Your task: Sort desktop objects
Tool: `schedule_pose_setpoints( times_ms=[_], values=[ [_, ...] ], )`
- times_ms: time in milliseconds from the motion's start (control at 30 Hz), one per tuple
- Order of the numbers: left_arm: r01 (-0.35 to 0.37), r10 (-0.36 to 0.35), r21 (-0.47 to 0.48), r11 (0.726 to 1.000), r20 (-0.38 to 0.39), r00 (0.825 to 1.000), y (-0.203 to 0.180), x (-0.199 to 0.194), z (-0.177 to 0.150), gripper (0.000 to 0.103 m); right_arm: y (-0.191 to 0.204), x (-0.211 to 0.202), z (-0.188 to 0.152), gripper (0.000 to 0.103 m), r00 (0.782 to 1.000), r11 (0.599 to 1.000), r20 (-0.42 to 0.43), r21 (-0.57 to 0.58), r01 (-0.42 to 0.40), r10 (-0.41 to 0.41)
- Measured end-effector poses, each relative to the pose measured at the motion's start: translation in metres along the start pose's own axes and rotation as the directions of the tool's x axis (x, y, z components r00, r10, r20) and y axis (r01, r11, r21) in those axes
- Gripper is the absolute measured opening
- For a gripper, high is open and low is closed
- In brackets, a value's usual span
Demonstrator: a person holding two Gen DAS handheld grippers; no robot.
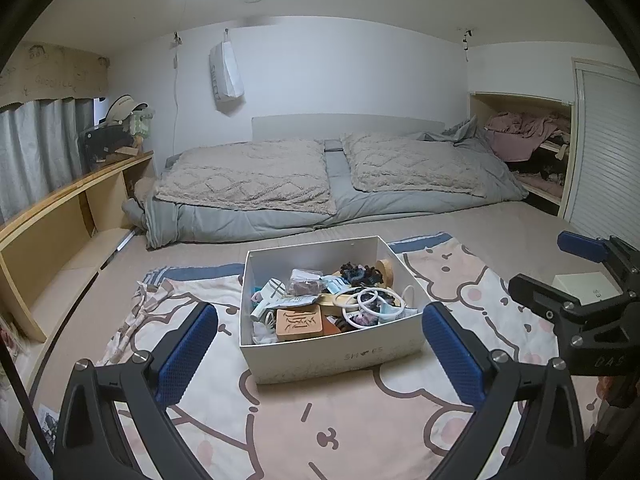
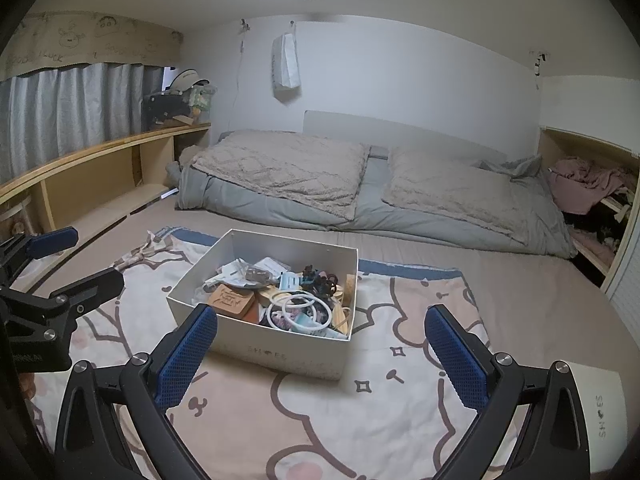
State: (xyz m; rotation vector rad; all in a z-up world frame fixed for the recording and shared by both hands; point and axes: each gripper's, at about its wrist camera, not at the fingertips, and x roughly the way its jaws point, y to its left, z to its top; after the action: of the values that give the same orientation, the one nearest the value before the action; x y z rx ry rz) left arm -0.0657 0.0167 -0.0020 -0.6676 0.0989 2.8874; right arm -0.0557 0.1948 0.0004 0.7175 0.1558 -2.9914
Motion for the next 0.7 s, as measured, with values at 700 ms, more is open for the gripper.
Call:
schedule_pose_setpoints(
  times_ms=[700],
  values=[
    [0.002, -0.002, 0.002, 1.0, -0.015, 1.0, -0.0023, 0.0022, -0.0006, 0.103, -0.0028, -0.0013, -0.002, 0.103, 1.0, 1.0, -0.011, 0.001, -0.009, 0.009]
  ],
)
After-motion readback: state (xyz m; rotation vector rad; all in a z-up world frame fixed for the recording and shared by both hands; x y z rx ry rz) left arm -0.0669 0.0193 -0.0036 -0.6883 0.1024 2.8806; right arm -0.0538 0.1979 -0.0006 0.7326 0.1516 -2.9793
